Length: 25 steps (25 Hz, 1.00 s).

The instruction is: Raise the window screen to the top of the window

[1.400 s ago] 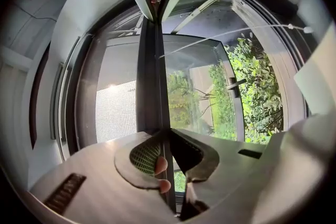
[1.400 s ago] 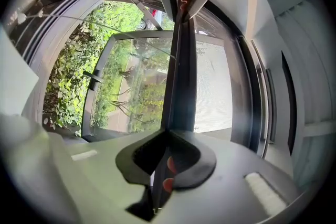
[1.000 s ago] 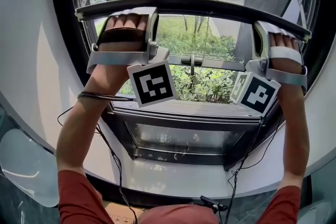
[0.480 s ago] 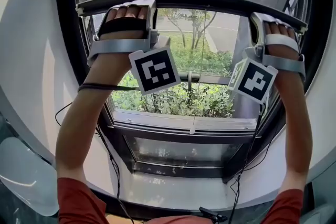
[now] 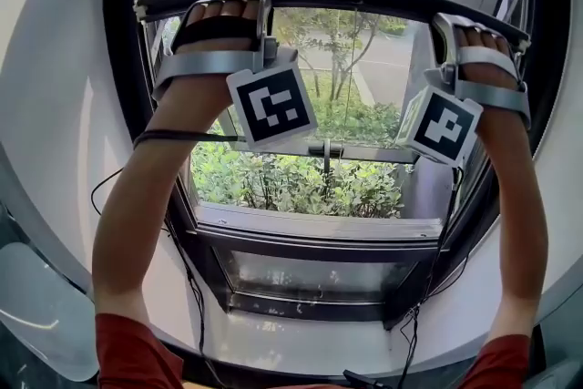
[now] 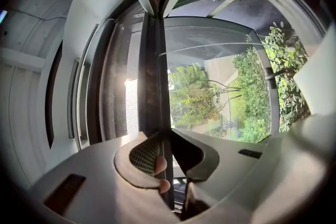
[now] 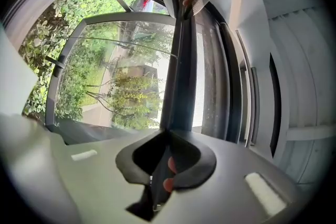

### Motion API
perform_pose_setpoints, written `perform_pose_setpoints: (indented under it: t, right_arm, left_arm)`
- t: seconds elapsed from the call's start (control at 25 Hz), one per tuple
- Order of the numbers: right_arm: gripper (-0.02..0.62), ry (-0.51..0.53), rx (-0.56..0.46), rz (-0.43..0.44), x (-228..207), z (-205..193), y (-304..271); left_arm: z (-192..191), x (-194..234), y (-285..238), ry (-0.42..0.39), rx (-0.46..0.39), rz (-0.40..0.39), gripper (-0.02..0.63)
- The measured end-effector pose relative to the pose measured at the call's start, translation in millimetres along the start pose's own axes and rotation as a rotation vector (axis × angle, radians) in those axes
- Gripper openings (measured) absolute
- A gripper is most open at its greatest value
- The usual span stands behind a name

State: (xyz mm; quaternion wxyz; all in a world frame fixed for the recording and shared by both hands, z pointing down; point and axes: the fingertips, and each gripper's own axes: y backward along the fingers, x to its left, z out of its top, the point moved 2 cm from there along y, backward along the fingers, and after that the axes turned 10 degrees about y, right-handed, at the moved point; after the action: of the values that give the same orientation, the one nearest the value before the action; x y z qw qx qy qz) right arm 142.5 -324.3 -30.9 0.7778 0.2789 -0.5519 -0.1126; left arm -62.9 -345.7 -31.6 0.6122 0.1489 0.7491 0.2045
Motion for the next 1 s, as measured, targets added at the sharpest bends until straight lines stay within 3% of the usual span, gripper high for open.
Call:
perform_pose_setpoints:
  t: [0.24,0.84,1.0]
  right_arm:
    - [0.035,-0.03,-0.004,-0.036,-22.5,-0.3,-14.1]
    - [0.037,-0.024,0.039,-0.03,-66.2,-12.2,-45.8]
    - [0.038,-0.022,0.059,-0.07,-85.1,-19.1,-56.4]
  left_arm:
    - [2.8,14.8,-12.0,0.008,0.009,-0.004,0.067]
    - [10.1,72.9,-41.9,-0.026,0.035,0.106,0.071]
    - [17.7,85.5,-49.8,0.009,0.023,0.085,0.072]
